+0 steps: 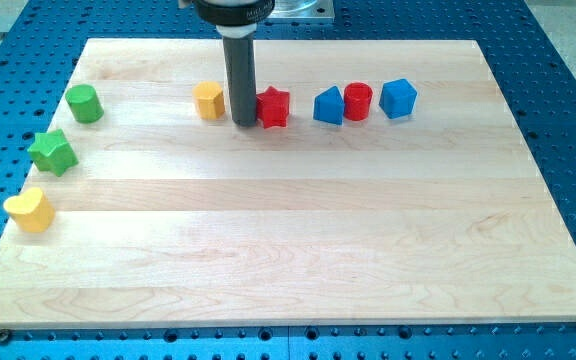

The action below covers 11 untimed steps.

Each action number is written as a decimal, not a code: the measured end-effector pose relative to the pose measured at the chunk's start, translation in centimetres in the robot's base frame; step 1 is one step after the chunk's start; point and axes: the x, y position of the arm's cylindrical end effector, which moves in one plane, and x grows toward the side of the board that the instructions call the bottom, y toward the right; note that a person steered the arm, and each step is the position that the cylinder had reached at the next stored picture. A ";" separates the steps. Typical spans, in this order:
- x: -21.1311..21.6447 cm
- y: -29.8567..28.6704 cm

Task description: Slide the yellow hexagon above the green circle

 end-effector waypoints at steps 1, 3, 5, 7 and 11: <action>-3.6 -4.6; -2.5 -6.7; -4.0 -11.2; -7.2 -9.0; -7.2 -15.9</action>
